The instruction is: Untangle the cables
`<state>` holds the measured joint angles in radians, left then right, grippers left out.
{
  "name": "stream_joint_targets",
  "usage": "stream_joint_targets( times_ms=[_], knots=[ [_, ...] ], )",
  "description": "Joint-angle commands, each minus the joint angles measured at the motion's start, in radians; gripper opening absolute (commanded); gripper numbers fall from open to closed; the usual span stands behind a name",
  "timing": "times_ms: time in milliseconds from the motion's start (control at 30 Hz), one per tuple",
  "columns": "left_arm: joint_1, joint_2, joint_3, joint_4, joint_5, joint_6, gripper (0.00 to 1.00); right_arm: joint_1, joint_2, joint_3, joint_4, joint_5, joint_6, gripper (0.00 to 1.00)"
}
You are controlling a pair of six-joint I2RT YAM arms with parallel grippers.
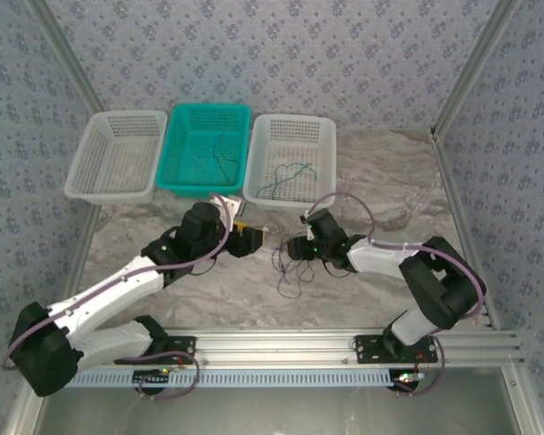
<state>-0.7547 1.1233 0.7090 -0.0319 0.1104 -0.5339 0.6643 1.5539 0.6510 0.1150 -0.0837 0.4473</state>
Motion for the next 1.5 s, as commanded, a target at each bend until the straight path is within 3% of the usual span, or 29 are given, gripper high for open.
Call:
stream_joint_targets(
  times_ms=[0,133,200,300,500,667,1133,1467],
  knots=[
    [-0.004,0.072,-0.049,0.137,-0.044,-0.182,0.61,0.005,-0.012,0.001,0.034,-0.03,0.011,0.37],
    [0.003,0.165,-0.098,0.263,-0.021,-0.347,0.61,0.009,-0.019,0.009,0.028,-0.04,0.014,0.36],
    [0.005,0.212,-0.1,0.294,0.003,-0.397,0.61,0.008,-0.023,0.01,0.032,-0.059,0.019,0.45],
    [0.005,0.26,-0.099,0.319,0.015,-0.434,0.62,0.009,-0.046,0.008,0.039,-0.076,0.026,0.58],
    [0.029,0.32,-0.093,0.352,0.01,-0.463,0.62,0.008,-0.127,0.0,0.025,-0.073,0.03,0.61],
    [0.032,0.364,-0.061,0.335,0.03,-0.474,0.5,0.005,-0.229,-0.005,-0.019,-0.027,0.027,0.65],
    [0.023,0.541,-0.065,0.499,0.107,-0.611,0.38,-0.022,-0.355,-0.046,-0.06,0.014,0.037,0.71],
    [0.023,0.593,-0.057,0.591,0.148,-0.66,0.13,-0.025,-0.365,-0.063,-0.06,0.032,0.042,0.71]
  ],
)
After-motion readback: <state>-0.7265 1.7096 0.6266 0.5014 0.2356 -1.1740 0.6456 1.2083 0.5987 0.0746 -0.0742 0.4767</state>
